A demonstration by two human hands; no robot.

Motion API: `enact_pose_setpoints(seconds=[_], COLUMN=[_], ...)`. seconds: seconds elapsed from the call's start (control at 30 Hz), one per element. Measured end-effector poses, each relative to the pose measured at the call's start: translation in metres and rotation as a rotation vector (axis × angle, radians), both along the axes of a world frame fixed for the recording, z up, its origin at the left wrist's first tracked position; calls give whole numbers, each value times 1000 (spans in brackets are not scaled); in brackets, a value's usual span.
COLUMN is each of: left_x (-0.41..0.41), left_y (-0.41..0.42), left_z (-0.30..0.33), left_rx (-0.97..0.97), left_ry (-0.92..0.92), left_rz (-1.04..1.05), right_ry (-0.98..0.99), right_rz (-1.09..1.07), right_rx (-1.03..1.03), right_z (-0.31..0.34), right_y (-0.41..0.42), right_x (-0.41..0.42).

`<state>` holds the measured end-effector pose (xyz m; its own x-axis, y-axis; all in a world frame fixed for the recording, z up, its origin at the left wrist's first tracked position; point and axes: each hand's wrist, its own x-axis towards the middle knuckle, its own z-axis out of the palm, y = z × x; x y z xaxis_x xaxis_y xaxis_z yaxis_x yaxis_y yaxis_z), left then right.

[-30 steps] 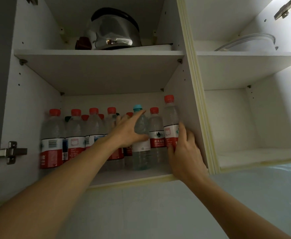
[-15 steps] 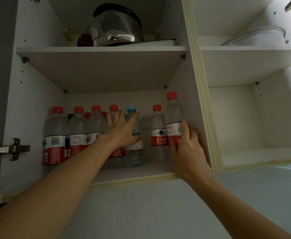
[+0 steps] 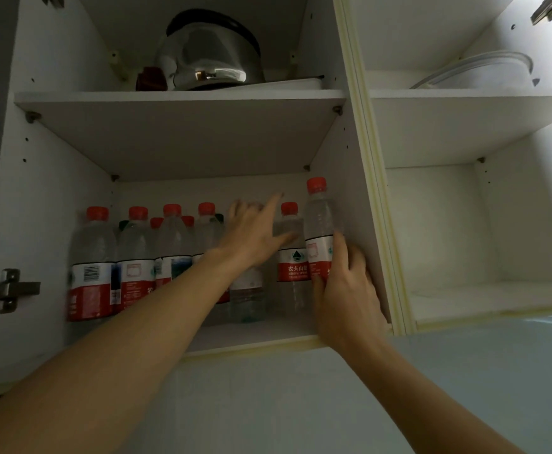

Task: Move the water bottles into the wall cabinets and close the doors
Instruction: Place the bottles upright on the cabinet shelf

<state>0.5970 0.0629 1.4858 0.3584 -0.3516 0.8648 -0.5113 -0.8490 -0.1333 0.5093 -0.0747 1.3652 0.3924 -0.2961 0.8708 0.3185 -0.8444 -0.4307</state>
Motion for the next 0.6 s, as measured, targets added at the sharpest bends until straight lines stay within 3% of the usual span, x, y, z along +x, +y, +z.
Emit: enact_pose_setpoints(seconds=[0.1,0.23,0.6], left_x=[5,14,35], left_y=[-21,-32,-3], left_z=[7,13,27], left_rx=[28,-2,203], left_ry=[204,279,224], left_rz=[-17,-31,172], right_ry=[-20,-41,-42], right_rz=[2,7,-4], right_rx=[-13,-22,-34], right_z=[-2,-2,-2], right_y=[-2,-4,-4], right_x=[1,3,4])
